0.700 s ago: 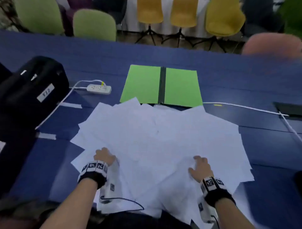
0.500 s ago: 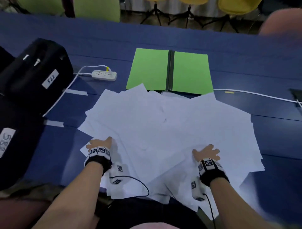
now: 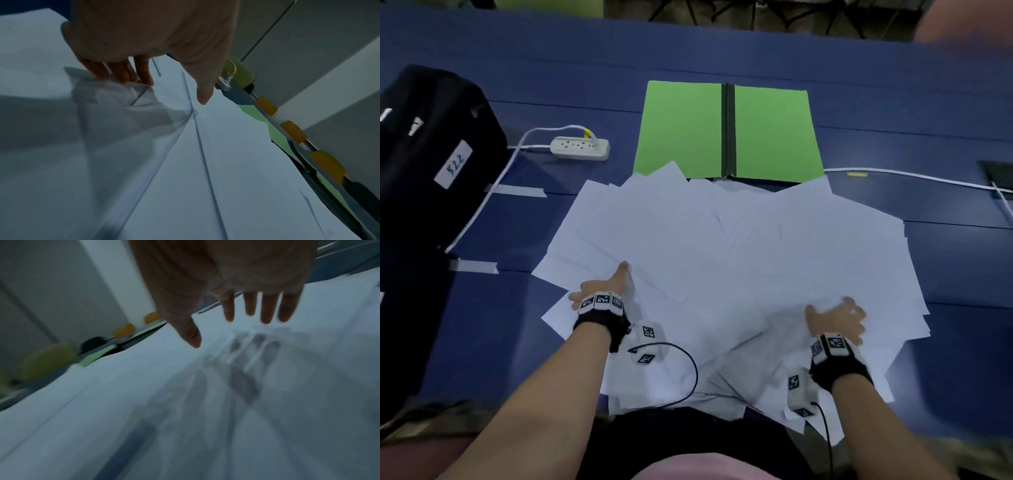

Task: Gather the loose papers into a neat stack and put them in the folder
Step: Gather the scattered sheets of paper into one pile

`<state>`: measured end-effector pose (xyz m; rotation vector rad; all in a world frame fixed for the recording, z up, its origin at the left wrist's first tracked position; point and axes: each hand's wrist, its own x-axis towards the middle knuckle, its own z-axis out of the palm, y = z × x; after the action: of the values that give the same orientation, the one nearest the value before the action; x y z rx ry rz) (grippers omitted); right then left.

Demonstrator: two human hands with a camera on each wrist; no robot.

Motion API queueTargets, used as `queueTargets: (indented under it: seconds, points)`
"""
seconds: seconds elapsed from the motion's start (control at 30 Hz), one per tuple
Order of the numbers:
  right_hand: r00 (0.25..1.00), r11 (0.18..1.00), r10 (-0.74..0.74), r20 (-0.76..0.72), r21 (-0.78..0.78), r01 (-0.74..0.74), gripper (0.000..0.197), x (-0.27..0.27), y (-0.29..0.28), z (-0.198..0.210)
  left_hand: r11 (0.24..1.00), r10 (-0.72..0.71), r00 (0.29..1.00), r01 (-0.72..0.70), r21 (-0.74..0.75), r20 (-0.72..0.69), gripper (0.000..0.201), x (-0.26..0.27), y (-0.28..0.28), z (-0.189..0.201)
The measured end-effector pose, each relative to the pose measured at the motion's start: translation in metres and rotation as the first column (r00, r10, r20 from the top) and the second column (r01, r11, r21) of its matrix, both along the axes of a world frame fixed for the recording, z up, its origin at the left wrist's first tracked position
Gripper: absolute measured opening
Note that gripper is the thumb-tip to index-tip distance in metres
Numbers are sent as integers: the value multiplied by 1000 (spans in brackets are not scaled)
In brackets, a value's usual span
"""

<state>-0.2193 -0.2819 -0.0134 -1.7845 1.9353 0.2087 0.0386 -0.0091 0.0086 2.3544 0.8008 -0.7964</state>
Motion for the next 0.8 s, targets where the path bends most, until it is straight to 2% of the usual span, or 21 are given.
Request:
queueTargets:
  seconds: [0.1, 0.2, 0.33, 0.37, 0.43, 0.53, 0.6, 0.67, 0.7, 0.73, 0.8]
  points:
    - [956, 956, -292, -14, 31, 292, 85, -24, -15, 1, 998, -2, 1000, 4, -58, 25, 107, 8, -5, -4]
    - [915, 919, -392, 92, 77, 386, 89, -25, -21, 2, 985, -8, 1000, 13, -172, 28, 108, 15, -11, -9]
    - [943, 967, -247, 224, 116, 226, 88, -9, -14, 2, 958, -175, 984, 176, -226, 24, 97, 16, -21, -15]
    - [946, 976, -200, 255, 132, 171, 84, -4, -9, 3, 954, -195, 980, 200, -224, 42, 83, 14, -24, -16]
    - [943, 983, -123, 308, 167, 73, 77, 4, 1, 2, 946, -237, 965, 255, -200, 111, 38, 10, -27, -18]
    - [960, 985, -18, 280, 172, -32, 72, 17, 12, 0, 927, -278, 944, 311, -208, 175, 48, 4, -26, -27]
    - [987, 991, -38, 154, 130, 18, 77, 24, 13, 2, 925, -286, 944, 317, -211, 164, 48, -1, -18, -29]
    - [981, 980, -170, 97, 118, 158, 84, 26, 11, 6, 932, -290, 947, 313, -182, 142, 42, -4, -7, -29]
    - [971, 971, -216, 103, 126, 202, 85, 27, 11, 8, 940, -271, 957, 286, -187, 101, 29, -4, -3, -27]
    - [965, 967, -232, 124, 138, 215, 85, 29, 11, 8, 933, -278, 956, 293, -208, 98, 4, -6, 2, -25]
    - [967, 972, -189, 172, 169, 160, 87, 36, 14, 4, 920, -312, 950, 308, -242, 24, 48, -10, 3, -21]
